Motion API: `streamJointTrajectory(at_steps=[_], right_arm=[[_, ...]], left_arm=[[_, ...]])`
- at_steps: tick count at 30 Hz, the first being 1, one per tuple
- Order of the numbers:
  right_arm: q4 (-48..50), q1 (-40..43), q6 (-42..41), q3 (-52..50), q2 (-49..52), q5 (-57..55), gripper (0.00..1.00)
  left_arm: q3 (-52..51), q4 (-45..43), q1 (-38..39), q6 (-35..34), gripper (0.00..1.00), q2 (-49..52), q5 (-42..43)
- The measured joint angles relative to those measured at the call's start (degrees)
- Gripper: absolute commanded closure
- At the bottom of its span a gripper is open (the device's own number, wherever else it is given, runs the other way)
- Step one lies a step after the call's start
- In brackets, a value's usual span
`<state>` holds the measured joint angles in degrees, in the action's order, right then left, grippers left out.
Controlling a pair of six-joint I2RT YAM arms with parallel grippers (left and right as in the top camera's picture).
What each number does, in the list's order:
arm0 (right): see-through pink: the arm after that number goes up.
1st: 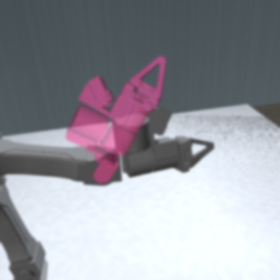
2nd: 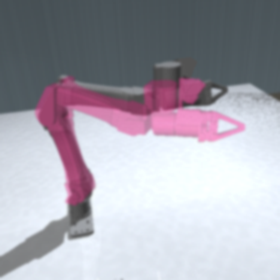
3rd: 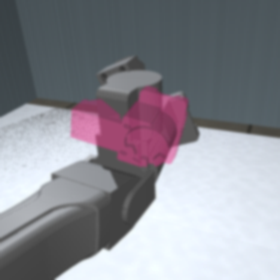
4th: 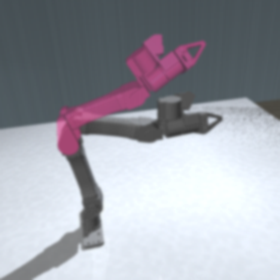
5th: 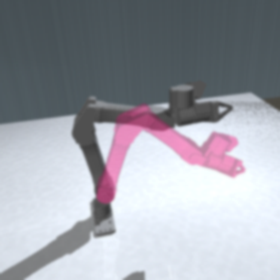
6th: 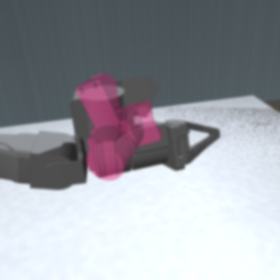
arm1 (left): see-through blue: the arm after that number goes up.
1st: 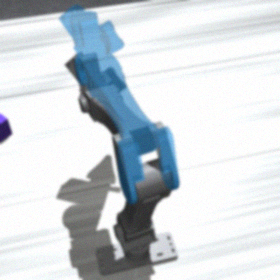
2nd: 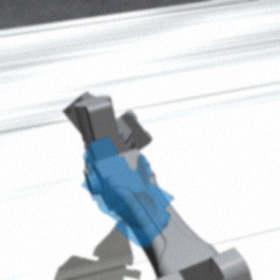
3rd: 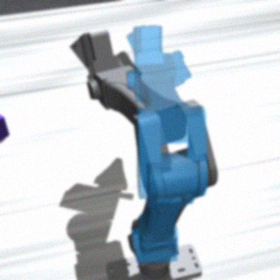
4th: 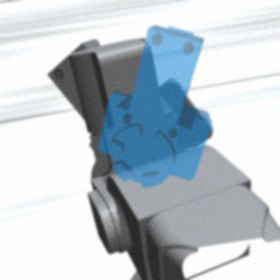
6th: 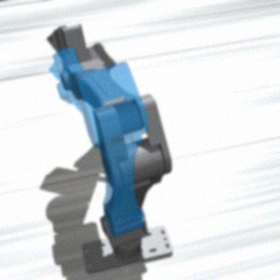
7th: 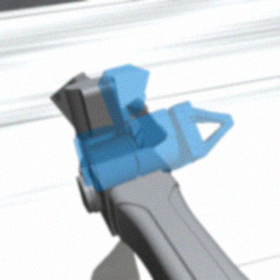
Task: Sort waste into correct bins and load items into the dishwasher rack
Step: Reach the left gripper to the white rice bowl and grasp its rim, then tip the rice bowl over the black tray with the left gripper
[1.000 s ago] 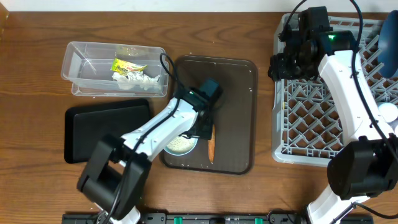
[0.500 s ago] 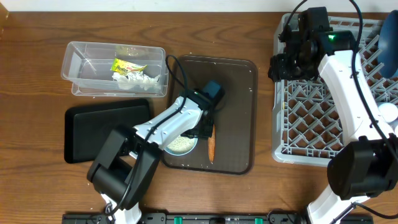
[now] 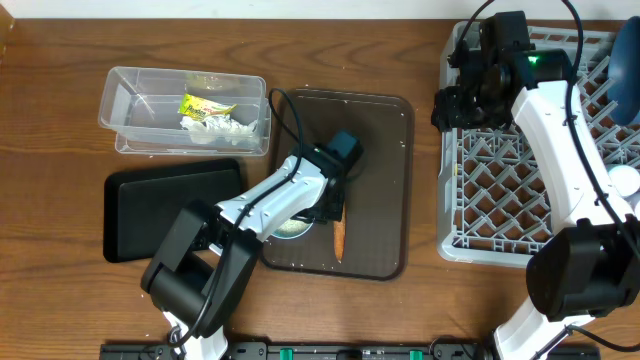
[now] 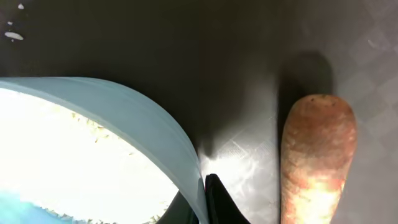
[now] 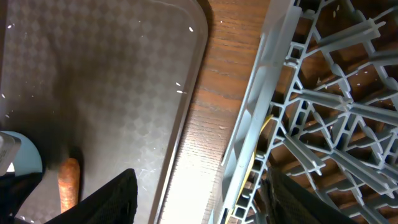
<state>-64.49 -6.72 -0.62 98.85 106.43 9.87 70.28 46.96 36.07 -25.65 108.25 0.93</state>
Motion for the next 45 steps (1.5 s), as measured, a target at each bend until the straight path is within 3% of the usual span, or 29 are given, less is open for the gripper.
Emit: streamJointTrajectory(at_steps=[6, 11, 20, 26, 36, 45], right_arm=[[0.0, 0.0, 0.0, 0.0, 0.0, -0.1, 0.37], [-0.7, 0.0, 0.0, 0.0, 0.0, -0.8, 0.36], [-0.8, 0.0, 0.0, 0.0, 0.0, -0.9, 0.37], [-0.8, 0.0, 0.0, 0.0, 0.0, -1.1, 0.37], [-0.9, 0.0, 0.0, 0.0, 0.0, -1.1, 0.36], [-0.9, 0.0, 0.0, 0.0, 0.0, -1.3, 0.37]], left_arm=[[0.9, 2.5, -0.3, 1.5, 0.94, -2.3, -0.1], [0.9, 4.0, -3.7, 1.9, 0.94, -9.8, -0.1], [1.6, 5.3, -19.8, 5.9, 0.94, -21.2, 4.6], [0.3, 2.1, -33.7, 12.0, 0.94, -21.2, 18.0], [-12.7, -7.5, -57.7, 23.3, 0.94, -21.2, 49.4], [-21.7, -20.2, -66.8, 27.1, 0.94, -15.1, 74.2]])
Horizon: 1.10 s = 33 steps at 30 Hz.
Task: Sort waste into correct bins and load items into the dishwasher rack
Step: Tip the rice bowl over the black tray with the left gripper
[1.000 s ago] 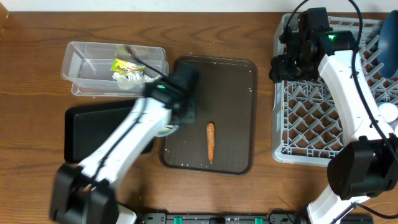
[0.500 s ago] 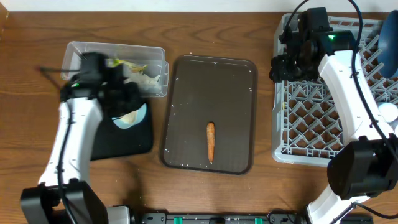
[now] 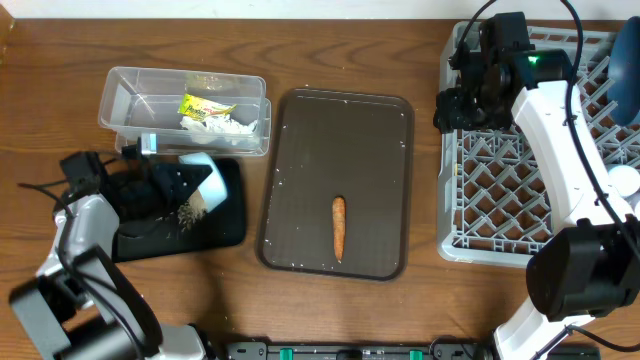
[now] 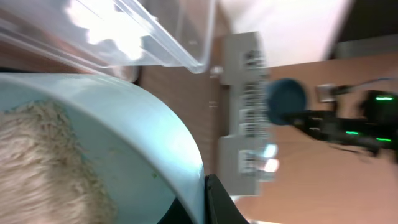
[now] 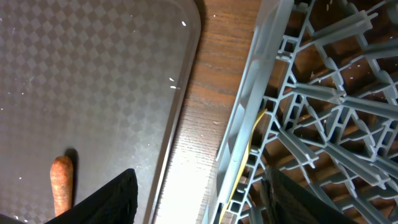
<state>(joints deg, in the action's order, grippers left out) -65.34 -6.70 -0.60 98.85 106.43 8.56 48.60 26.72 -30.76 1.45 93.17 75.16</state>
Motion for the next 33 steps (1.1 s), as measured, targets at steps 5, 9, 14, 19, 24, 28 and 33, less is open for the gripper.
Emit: streamJointTrajectory(at_steps=[5, 9, 14, 19, 24, 28, 33], right_arm=[[0.0, 0.0, 0.0, 0.0, 0.0, 0.0, 0.36], [0.0, 0.0, 0.0, 0.0, 0.0, 0.0, 0.36], [0.0, 0.0, 0.0, 0.0, 0.0, 0.0, 0.36], [0.0, 0.0, 0.0, 0.0, 0.0, 0.0, 0.37], [0.0, 0.0, 0.0, 0.0, 0.0, 0.0, 0.37], [0.0, 0.0, 0.0, 0.0, 0.0, 0.0, 0.37], [0.0, 0.0, 0.0, 0.0, 0.0, 0.0, 0.37]], left_arm=[[-0.5, -0.5, -1.5, -0.9, 0.94, 5.9, 8.7], [-0.5, -0.6, -2.4, -6.0, 0.94, 9.4, 11.2], [-0.5, -0.7, -3.6, -15.5, 0.94, 9.8, 12.5], [-0.5, -0.7, -4.9, -23.5, 0.94, 9.8, 13.1], [-0.5, -4.8, -5.5, -25.8, 0.94, 9.8, 13.4], [-0.5, -9.6, -5.5, -23.9, 0.94, 9.8, 13.4], [-0.5, -10.9, -5.5, -23.5, 0.94, 9.8, 13.4]])
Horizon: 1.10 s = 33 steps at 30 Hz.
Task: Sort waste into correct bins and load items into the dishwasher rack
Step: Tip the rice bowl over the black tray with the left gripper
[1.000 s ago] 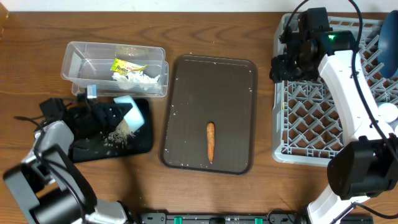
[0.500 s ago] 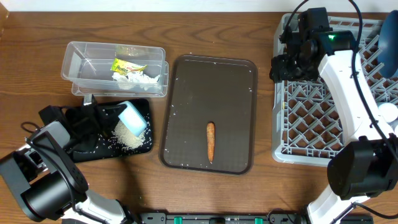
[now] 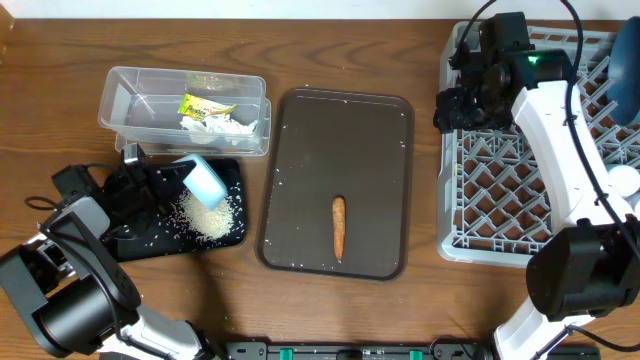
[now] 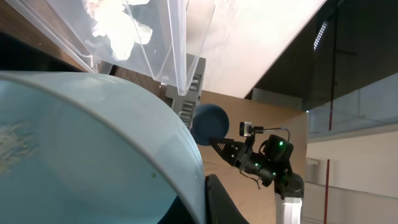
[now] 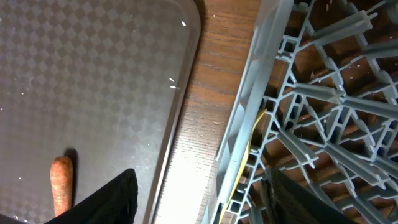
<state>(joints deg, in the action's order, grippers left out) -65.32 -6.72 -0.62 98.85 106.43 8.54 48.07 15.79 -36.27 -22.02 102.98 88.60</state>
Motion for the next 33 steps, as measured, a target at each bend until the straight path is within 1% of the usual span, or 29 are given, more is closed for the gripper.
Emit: streamJointTrajectory(at_steps=[11, 15, 18, 21, 27, 33], right_arm=[[0.0, 0.0, 0.0, 0.0, 0.0, 0.0, 0.36], [0.0, 0.0, 0.0, 0.0, 0.0, 0.0, 0.36], [0.0, 0.0, 0.0, 0.0, 0.0, 0.0, 0.37], [0.0, 0.0, 0.0, 0.0, 0.0, 0.0, 0.36], [0.0, 0.0, 0.0, 0.0, 0.0, 0.0, 0.36], [0.0, 0.1, 0.0, 0.0, 0.0, 0.0, 0.36]], left_arm=[[0.0, -2.3, 0.1, 1.4, 0.94, -0.3, -0.6], [0.0, -2.8, 0.2, 0.3, 0.94, -0.5, -0.4], [0.0, -3.3, 0.2, -1.8, 0.94, -0.6, -0.9], [0.0, -5.8, 0.2, -2.9, 0.94, -0.7, -0.4], [0.0, -6.0, 0.3, -4.3, 0.94, -0.8, -0.2], [0.0, -6.2, 3.0, -5.1, 0.94, -3.5, -0.2]])
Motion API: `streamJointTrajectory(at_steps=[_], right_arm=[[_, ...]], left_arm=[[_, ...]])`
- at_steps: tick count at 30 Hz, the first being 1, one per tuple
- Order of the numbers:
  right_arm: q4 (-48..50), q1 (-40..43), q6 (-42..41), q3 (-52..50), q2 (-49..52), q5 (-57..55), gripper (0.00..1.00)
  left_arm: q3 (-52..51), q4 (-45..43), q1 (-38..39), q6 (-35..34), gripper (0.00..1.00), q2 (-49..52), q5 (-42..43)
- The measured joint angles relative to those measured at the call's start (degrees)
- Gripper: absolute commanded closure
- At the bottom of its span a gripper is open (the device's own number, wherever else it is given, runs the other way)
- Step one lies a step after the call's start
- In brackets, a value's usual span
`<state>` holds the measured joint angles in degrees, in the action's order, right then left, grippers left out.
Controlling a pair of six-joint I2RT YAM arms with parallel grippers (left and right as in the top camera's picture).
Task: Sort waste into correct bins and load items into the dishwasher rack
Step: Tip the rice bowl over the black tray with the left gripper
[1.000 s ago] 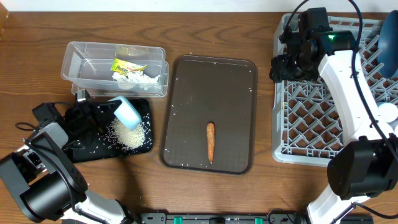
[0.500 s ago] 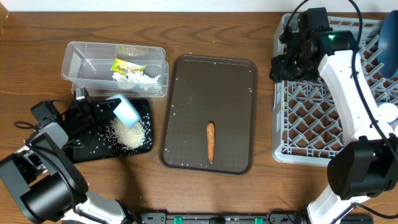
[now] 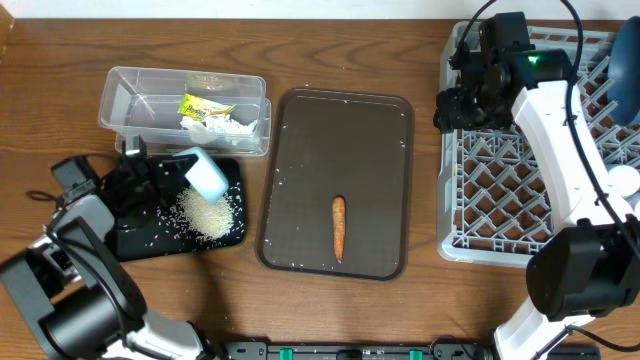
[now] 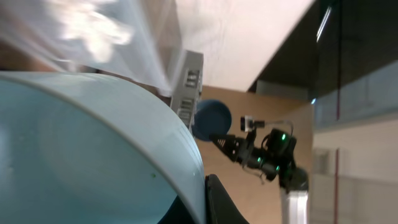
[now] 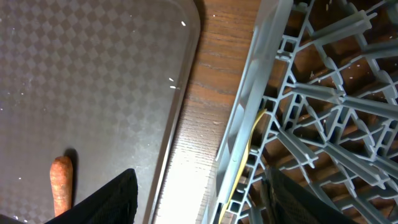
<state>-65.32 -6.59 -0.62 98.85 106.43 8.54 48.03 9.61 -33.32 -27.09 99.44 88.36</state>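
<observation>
My left gripper point(image 3: 168, 176) is shut on the rim of a light blue bowl point(image 3: 206, 174), held tipped on its side over the black bin point(image 3: 140, 230). A heap of rice point(image 3: 205, 212) lies in that bin. In the left wrist view the bowl point(image 4: 81, 149) fills the frame with no rice inside, one finger point(image 4: 219, 202) against its rim. A carrot point(image 3: 338, 225) lies on the brown tray point(image 3: 340, 110). My right gripper point(image 3: 452, 106) hangs open over the left edge of the grey dishwasher rack point(image 3: 520, 190), nothing between its fingers point(image 5: 118, 199).
A clear bin point(image 3: 130, 100) behind the black one holds a yellow wrapper point(image 3: 205, 104) and crumpled tissue point(image 3: 228, 126). A blue dish point(image 3: 628, 50) and a white item point(image 3: 625, 180) sit in the rack's right side. The right wrist view shows the carrot point(image 5: 61, 183) and the rack wall point(image 5: 249, 143).
The tipped bowl sits a little higher over the black bin, and the few grains seen inside it are gone. The rice heap, carrot and right arm are unchanged.
My left gripper gripped the bowl on the brown tray beside the carrot. Then it held the bowl tilted over the black bin with rice still inside. Then the rice lay heaped in the bin, and now the bowl shows no rice.
</observation>
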Motion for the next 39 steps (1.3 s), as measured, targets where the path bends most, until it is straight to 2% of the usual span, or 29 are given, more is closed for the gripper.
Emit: streamJointTrajectory(at_steps=[4, 10, 15, 34, 39], right_arm=[[0.0, 0.0, 0.0, 0.0, 0.0, 0.0, 0.37], [0.0, 0.0, 0.0, 0.0, 0.0, 0.0, 0.36], [0.0, 0.0, 0.0, 0.0, 0.0, 0.0, 0.36], [-0.2, 0.0, 0.0, 0.0, 0.0, 0.0, 0.36], [-0.2, 0.0, 0.0, 0.0, 0.0, 0.0, 0.36]], left_arm=[[0.0, -0.6, 1.8, -0.3, 0.94, -5.8, -2.5], [0.0, 4.4, 1.8, -2.4, 0.94, -8.9, -13.4], [-0.5, -4.5, 1.8, -2.7, 0.94, -8.7, -5.9], [-0.5, -3.6, 2.4, -5.7, 0.94, -8.8, -6.9], [-0.5, -6.2, 4.1, -5.9, 0.94, -8.9, -5.0]])
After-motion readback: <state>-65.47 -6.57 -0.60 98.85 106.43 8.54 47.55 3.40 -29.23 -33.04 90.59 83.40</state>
